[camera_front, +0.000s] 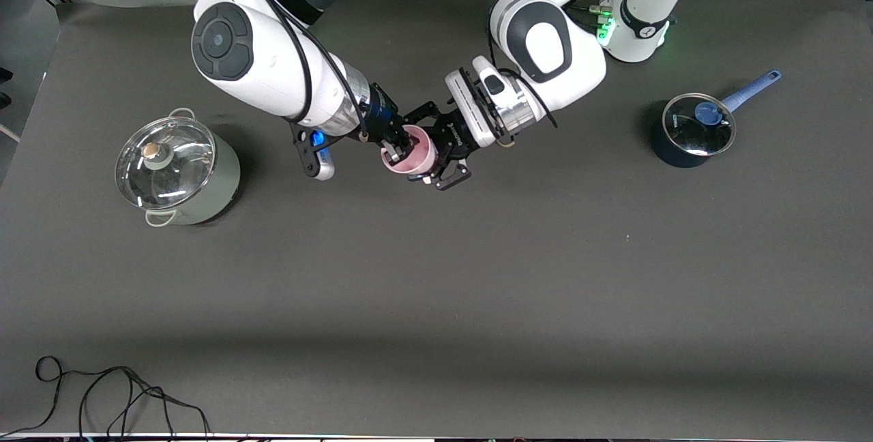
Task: Transfer pink cup from left to right arm
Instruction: 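Close the right gripper on the cup beside the left gripper, then open the left gripper and withdraw while the right gripper carries the cup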
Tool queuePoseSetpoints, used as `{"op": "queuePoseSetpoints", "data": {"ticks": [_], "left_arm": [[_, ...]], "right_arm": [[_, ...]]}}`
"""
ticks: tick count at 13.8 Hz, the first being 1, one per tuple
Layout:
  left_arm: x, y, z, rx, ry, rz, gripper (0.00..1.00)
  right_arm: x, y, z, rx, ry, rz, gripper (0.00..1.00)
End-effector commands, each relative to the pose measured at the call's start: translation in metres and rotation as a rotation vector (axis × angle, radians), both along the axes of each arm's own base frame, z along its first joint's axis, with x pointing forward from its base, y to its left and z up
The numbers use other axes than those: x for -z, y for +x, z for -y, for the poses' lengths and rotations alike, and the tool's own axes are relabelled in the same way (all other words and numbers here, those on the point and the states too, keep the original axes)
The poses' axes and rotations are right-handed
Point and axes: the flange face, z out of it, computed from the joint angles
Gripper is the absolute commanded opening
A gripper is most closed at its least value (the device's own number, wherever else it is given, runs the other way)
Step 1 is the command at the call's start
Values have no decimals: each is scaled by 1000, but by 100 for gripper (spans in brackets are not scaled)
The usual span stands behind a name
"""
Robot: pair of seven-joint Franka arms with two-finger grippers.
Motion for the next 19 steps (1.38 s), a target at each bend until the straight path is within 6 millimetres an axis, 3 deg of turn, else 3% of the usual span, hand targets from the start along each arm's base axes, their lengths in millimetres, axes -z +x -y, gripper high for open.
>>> {"op": "queuePoseSetpoints", "data": {"ticks": [1, 5, 8, 11, 14, 19], "left_arm": [[-6, -4, 4, 1, 9, 16, 55], [-5, -4, 4, 0, 8, 13, 55], [-7, -3, 4, -9, -5, -8, 98], [-4, 0, 1, -27, -22, -48, 99], [17, 13, -10, -58, -28, -114, 99], [40, 34, -51, -209, 14, -248, 100]], "right_arm": [[-8, 2, 0, -39, 26, 27, 0], [-8, 4, 2, -71, 29, 43, 0], [-11, 8, 12, -116, 34, 66, 0], [-17, 14, 31, -224, 29, 118, 0], [-11, 24, 66, -364, -9, 115, 0], [-15, 44, 155, -662, -42, 150, 0]]}}
